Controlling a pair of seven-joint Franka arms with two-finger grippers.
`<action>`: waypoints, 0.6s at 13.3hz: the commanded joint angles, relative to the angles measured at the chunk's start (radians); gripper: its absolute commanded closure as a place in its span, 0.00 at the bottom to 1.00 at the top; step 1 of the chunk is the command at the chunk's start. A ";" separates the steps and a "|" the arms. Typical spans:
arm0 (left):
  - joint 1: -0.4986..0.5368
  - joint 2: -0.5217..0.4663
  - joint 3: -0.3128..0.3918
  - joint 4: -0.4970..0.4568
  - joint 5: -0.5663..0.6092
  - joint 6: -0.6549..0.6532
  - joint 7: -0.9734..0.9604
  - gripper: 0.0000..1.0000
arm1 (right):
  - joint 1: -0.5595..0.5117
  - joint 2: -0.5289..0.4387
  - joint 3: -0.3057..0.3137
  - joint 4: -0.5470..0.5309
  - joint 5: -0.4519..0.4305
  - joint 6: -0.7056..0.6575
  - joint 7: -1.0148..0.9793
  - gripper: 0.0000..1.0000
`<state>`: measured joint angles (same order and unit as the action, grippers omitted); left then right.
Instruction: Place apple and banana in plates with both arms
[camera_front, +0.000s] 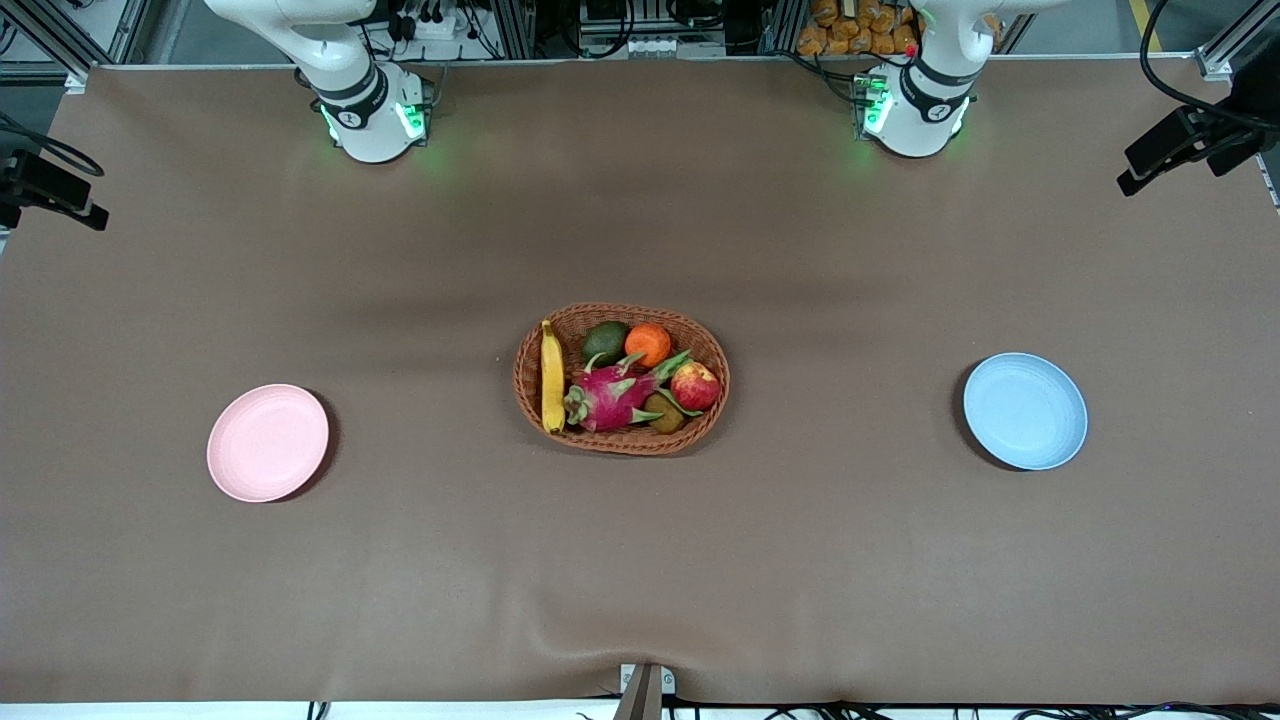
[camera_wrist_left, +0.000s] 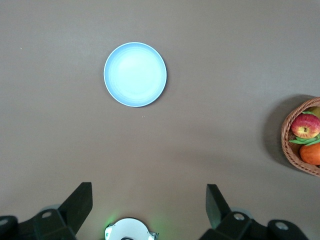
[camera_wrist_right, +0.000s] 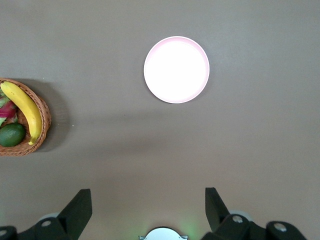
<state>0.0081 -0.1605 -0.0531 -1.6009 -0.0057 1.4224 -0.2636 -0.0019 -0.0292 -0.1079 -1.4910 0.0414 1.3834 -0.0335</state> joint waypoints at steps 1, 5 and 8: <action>0.022 -0.010 -0.028 0.013 0.013 -0.031 0.024 0.00 | 0.003 0.012 0.002 0.020 -0.009 -0.012 0.035 0.00; 0.027 -0.007 -0.024 0.019 0.023 -0.040 0.024 0.00 | 0.005 0.015 0.002 0.020 -0.008 -0.014 0.033 0.00; 0.027 0.044 -0.027 0.062 0.049 -0.063 0.018 0.00 | 0.039 0.028 0.002 0.020 -0.008 -0.023 0.033 0.00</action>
<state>0.0291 -0.1530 -0.0688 -1.5835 0.0211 1.3907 -0.2592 0.0059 -0.0161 -0.1037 -1.4910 0.0402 1.3772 -0.0175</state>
